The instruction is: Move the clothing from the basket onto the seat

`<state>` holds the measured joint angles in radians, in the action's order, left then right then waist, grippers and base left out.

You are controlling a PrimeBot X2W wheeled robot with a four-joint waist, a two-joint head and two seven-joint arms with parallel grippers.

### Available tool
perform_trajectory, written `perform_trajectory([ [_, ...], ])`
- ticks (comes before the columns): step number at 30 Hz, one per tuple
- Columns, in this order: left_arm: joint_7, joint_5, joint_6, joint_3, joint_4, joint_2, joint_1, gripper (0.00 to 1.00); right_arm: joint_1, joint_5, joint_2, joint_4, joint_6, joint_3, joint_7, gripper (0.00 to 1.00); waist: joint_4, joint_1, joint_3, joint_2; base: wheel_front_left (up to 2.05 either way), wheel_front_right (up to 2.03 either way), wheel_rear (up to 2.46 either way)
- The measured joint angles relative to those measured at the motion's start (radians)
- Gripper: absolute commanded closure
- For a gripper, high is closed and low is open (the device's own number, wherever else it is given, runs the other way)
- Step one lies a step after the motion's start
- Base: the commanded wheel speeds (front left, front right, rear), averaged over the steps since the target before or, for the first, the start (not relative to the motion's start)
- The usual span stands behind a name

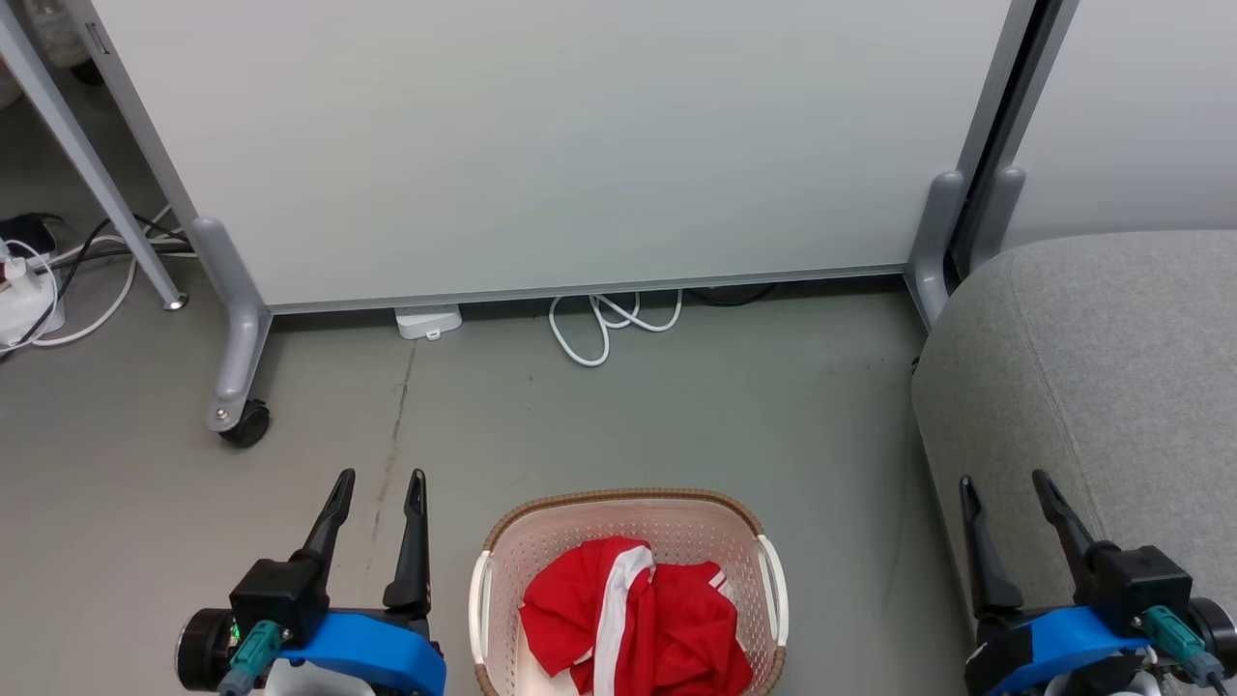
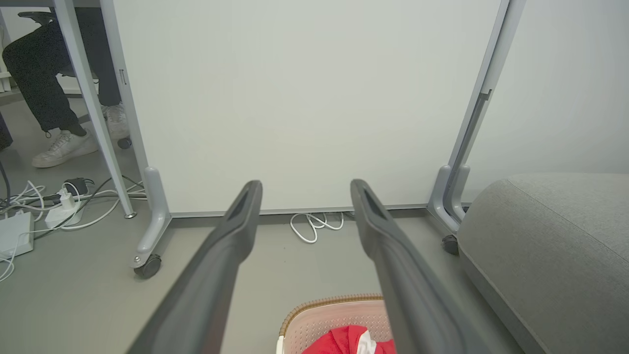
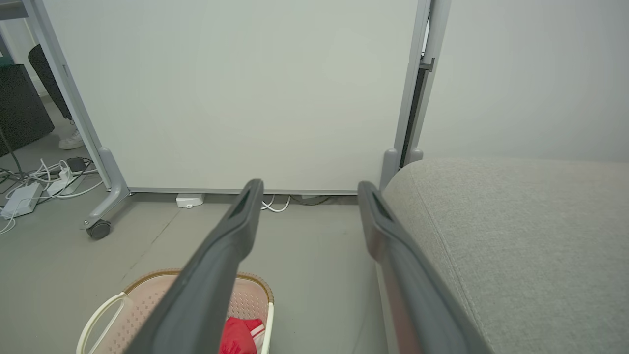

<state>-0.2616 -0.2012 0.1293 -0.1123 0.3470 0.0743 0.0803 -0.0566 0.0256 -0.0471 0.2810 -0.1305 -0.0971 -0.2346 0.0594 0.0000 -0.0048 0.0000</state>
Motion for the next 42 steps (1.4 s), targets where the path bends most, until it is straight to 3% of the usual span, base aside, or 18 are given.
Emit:
perform_trajectory([
  [11, 0.0, -0.002, 0.0, 0.003, 0.002, -0.001, 0.0, 0.0, 0.0, 0.002, 0.0, -0.003, 0.0, 0.01, -0.004, 0.0, -0.013, 0.0, 0.003, 0.0, 0.0, 0.0, 0.0],
  [21, 0.0, -0.006, 0.0, 0.007, 0.007, 0.013, 0.026, 0.0, -0.052, 0.002, -0.001, -0.031, 0.0, 0.073, 0.004, 0.0, -0.069, 0.0, 0.073, 0.0, 0.0, 0.0, 0.0],
  [42, -0.001, 0.007, 0.0, -0.047, 0.136, 0.118, 0.299, 0.0, -0.339, 0.084, -0.003, -0.104, 0.0, 0.233, -0.024, 0.0, -0.263, 0.0001, 0.525, 0.0, 0.0, 0.0, 0.0],
])
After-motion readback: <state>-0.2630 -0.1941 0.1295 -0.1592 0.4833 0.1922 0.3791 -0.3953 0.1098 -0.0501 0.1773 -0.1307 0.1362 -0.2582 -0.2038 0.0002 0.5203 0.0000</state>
